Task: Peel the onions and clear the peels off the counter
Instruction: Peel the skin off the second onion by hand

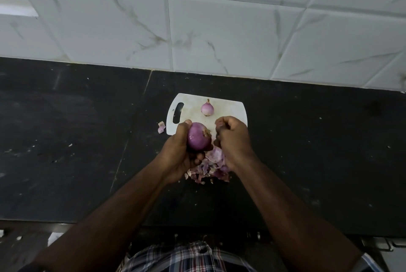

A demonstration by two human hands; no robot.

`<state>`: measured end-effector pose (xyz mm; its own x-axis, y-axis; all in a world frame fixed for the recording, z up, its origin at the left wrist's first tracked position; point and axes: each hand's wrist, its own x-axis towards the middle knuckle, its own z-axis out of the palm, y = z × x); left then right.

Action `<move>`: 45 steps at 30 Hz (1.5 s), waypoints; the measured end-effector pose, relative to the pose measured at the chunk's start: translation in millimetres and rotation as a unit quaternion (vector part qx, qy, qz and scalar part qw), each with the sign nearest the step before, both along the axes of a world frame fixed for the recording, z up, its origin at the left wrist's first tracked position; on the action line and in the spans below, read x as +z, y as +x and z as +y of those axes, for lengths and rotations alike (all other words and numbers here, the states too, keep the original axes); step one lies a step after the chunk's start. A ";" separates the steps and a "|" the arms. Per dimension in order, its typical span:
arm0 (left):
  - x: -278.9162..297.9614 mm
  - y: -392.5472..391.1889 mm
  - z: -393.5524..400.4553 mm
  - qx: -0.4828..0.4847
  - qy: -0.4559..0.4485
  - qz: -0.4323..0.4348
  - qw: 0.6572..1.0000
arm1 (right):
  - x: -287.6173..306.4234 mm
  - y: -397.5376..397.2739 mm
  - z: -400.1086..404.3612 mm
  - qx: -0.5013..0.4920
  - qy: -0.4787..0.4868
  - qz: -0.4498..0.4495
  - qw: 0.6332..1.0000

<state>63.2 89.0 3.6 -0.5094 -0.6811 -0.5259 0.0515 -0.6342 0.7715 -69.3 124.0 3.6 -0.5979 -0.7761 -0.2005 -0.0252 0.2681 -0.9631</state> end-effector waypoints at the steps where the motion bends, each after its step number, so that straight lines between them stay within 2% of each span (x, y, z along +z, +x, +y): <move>1: -1.1 0.9 -0.6 0.000 0.003 0.001 1.000 | 2.2 -3.6 4.1 0.043 -0.013 0.009 0.999; 6: -5.2 3.6 -3.7 0.022 0.015 0.005 1.000 | 4.1 -15.8 17.7 0.143 -0.052 0.103 0.983; 9: -6.5 4.4 -5.9 0.028 0.017 0.009 0.999 | 3.9 -13.0 17.0 0.179 -0.059 0.105 0.977; 16: -3.2 -2.5 -1.8 0.022 -0.026 -0.006 0.999 | -0.3 1.0 8.9 0.100 -0.073 0.217 0.968; 18: -3.6 -6.3 -0.7 0.036 -0.068 -0.019 0.997 | -4.1 5.5 7.5 0.067 -0.047 0.215 0.973; 20: -4.0 -7.1 -0.6 0.040 -0.119 -0.029 0.992 | -7.3 10.4 5.0 0.031 -0.003 0.152 0.988; 23: -5.8 -3.3 -2.7 0.035 -0.150 -0.031 0.988 | -4.8 20.7 1.1 -0.008 0.033 -0.043 0.998; 27: -7.3 -2.6 -6.0 0.059 -0.126 -0.006 0.990 | 12.2 18.8 -0.6 -0.058 0.035 -0.267 0.961; 28: -7.5 -2.2 -7.0 0.062 -0.113 0.008 0.992 | 13.5 12.8 -0.7 -0.064 0.021 -0.310 0.948; 29: -7.8 -1.3 -7.9 0.062 -0.101 0.018 0.993 | 13.8 6.0 0.5 -0.051 0.014 -0.314 0.948; 30: -7.9 0.0 -8.7 0.060 -0.092 0.022 0.994 | 12.2 -0.3 1.8 -0.022 0.017 -0.271 0.962; 32: -6.4 2.6 -9.9 0.062 -0.071 0.024 0.995 | 6.9 -9.5 5.6 0.043 0.026 -0.120 0.992; 34: -7.7 3.1 -11.4 0.065 -0.055 0.018 0.996 | 2.3 -15.7 7.6 0.073 0.005 0.009 0.997; 36: -8.5 2.9 -12.0 0.062 -0.040 0.013 0.997 | -0.1 -18.2 9.5 0.112 -0.029 0.040 0.992; 39: -11.3 2.3 -14.1 0.051 -0.029 0.015 0.998 | -1.0 -15.9 8.8 0.194 -0.032 0.027 0.980; 45: -13.8 1.7 -15.1 0.029 -0.034 0.016 0.999 | -8.8 -11.0 -0.3 0.164 -0.083 0.260 0.948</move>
